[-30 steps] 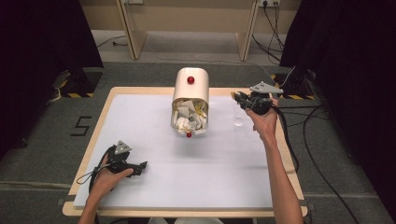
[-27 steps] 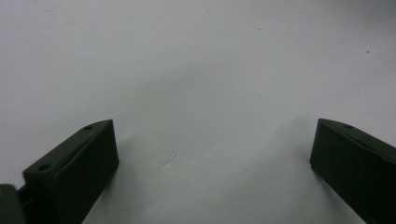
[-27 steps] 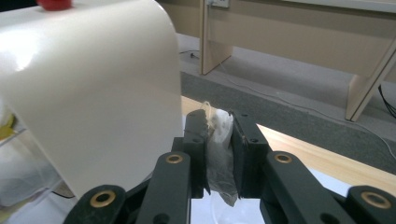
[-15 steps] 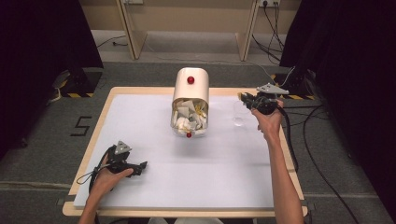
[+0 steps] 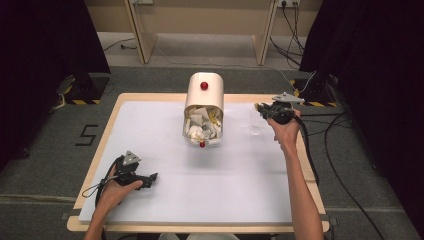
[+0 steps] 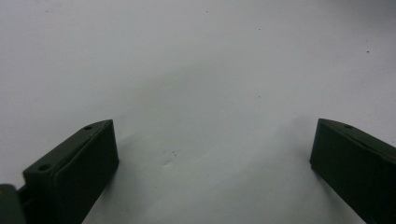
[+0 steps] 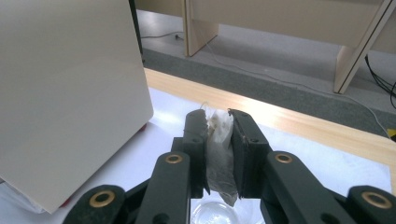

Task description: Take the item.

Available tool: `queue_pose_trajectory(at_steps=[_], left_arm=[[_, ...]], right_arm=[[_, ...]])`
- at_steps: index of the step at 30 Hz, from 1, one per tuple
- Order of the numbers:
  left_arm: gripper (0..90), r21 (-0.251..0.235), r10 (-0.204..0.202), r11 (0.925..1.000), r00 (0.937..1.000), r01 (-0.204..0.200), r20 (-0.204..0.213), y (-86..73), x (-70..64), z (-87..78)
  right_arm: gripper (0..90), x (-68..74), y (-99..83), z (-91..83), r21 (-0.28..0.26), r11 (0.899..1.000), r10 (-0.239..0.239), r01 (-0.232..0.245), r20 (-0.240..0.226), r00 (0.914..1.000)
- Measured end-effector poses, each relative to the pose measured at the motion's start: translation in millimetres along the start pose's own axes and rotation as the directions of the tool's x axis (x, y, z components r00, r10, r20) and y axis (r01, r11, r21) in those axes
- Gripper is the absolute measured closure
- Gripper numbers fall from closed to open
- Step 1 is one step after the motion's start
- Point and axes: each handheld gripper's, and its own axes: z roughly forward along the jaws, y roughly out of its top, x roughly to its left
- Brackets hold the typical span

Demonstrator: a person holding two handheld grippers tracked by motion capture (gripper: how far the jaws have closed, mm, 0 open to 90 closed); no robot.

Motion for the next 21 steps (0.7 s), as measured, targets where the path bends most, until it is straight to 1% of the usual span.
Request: queue_pose_trajectory(at_steps=[17,21], left_arm=[[0.0,0.0,0.0,1.0,1.0,0.0,0.0,0.0,0.0,0.0],[0.0,0.0,0.0,1.0,1.0,0.0,0.0,0.0,0.0,0.0]], right_arm=[[75.7,-4.4,-12.4,12.2,0.051,0.999,0.001,-0.002,0.014,0.9999],[71.7,-4.8,-14.1,14.4,0.061,0.998,-0.001,0.0,0.008,1.0]])
